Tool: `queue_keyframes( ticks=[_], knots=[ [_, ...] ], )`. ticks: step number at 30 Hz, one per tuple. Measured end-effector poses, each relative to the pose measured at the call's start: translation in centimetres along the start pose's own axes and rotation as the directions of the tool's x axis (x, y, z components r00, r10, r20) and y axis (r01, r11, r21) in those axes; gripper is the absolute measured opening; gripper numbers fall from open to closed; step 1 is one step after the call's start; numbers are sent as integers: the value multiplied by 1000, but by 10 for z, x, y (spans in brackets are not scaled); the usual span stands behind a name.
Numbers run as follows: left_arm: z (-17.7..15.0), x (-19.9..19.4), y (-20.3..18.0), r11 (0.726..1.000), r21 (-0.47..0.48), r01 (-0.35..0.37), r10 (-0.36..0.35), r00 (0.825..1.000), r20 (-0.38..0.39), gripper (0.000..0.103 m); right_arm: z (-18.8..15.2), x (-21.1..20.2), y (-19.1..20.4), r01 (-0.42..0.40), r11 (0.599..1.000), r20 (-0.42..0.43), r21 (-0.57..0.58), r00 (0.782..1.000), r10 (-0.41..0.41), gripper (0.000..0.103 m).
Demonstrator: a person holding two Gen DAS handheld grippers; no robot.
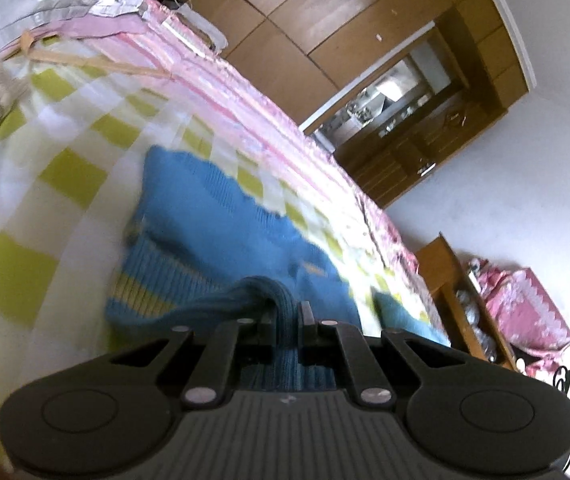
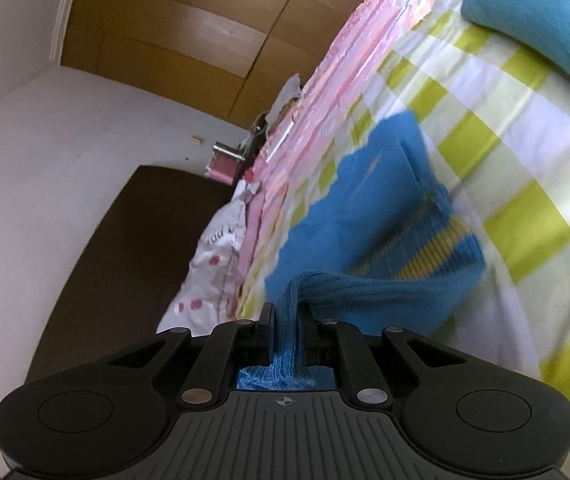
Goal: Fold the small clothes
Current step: 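Lift the hem with both grippers and fold it over toward the collar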
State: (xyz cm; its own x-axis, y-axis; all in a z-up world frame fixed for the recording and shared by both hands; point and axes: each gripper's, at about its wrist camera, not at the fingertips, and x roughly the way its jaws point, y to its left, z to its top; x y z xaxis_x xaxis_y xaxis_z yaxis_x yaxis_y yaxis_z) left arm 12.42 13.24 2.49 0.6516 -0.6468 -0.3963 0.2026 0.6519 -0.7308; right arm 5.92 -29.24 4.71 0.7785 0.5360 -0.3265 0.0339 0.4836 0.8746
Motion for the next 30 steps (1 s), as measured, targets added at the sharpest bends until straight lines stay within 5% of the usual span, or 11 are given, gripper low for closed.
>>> queue_keyframes(
  ticks=[14, 30],
  knots=[
    [65, 78, 30, 997, -70, -25, 31, 996, 80, 15, 78, 70, -18, 43, 999, 98, 31, 994, -46, 11],
    [77, 120, 68, 987, -118, -112, 124, 988, 94, 14, 122, 141, -52, 192, 979, 120, 71, 972, -200, 11]
  ],
)
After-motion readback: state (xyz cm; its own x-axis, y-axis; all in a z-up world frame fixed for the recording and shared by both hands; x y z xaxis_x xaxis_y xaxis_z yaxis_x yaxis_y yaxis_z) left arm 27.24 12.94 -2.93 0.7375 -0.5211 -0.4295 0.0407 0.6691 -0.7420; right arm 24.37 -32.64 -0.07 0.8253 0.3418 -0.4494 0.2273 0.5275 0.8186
